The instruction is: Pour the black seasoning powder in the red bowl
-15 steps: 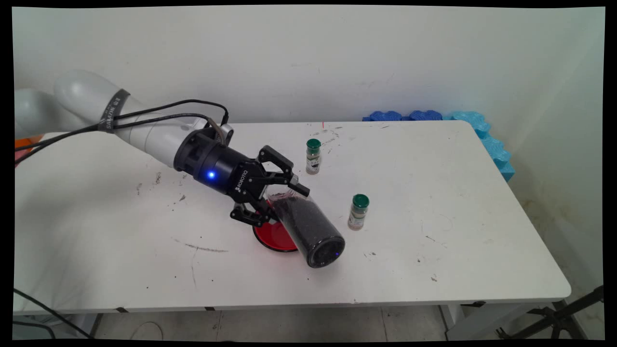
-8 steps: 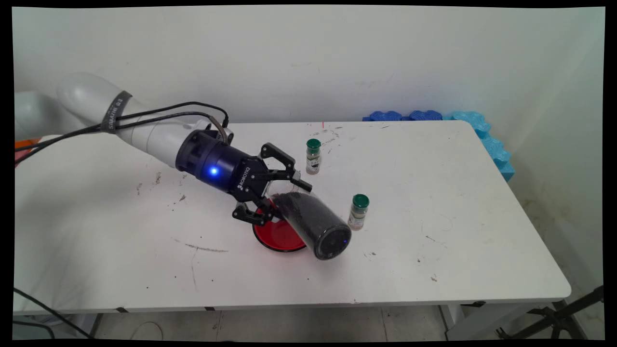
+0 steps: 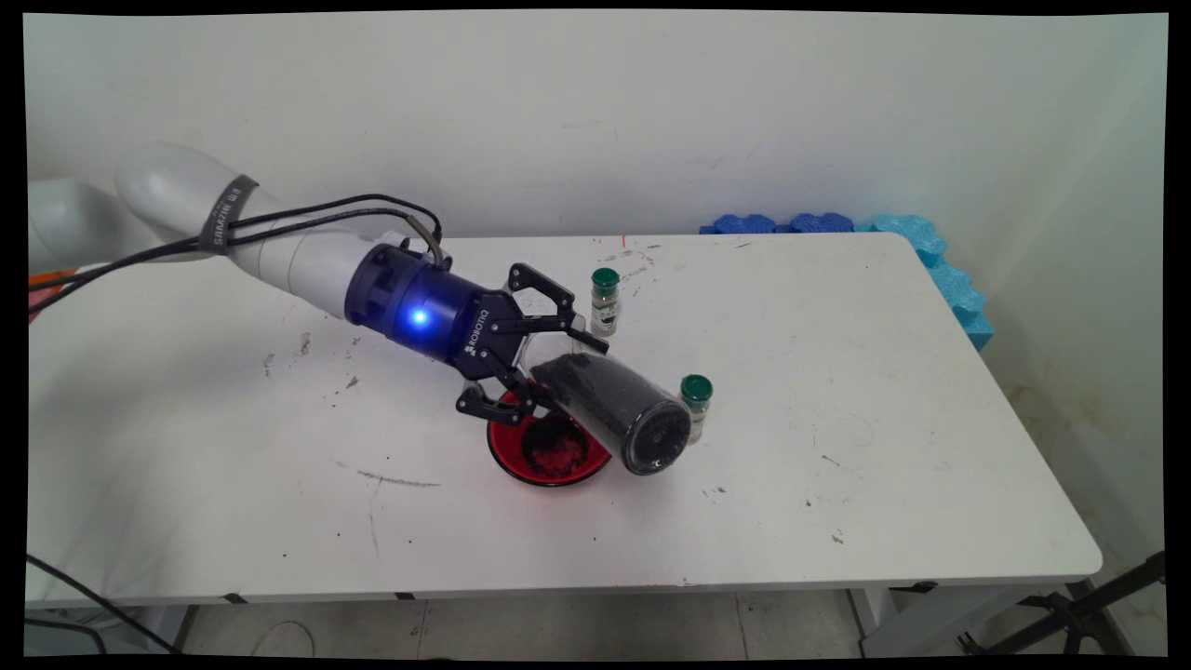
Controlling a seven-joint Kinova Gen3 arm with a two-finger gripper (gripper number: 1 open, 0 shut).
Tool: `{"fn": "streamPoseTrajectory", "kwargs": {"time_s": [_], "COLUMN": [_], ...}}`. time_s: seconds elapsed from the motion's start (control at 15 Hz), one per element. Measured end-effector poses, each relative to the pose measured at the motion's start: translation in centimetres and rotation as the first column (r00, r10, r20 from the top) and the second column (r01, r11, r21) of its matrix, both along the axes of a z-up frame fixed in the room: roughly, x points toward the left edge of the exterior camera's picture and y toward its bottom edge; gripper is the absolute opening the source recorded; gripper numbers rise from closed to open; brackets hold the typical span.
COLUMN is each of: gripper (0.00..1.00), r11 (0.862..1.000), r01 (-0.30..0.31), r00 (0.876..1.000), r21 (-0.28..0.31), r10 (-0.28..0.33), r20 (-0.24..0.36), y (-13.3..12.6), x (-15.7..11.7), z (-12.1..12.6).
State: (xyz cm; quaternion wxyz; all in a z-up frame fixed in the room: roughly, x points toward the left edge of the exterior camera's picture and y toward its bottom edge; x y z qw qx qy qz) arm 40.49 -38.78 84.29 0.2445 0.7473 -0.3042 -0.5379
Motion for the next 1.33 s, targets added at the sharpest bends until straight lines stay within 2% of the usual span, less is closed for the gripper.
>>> {"fn": "streamPoseTrajectory", "kwargs": {"time_s": [0.87,1.07,1.27,1.33], "gripper": [0.00,0.00,0.00,0.00], "r11": [0.999,0.991,0.965,0.953], "r01": [0.010,0.053,0.109,0.128], "r00": [1.000,0.998,0.993,0.991], "r21": [-0.039,-0.124,-0.238,-0.276], "r10": [-0.011,-0.050,-0.096,-0.109], "r20": [-0.006,0.023,0.066,0.081], "y": [-0.03,-0.34,-0.82,-0.99], "x": [0.45,0.68,0.94,1.02], "z": [-0.15,-0.34,-0.33,-0.29]}}
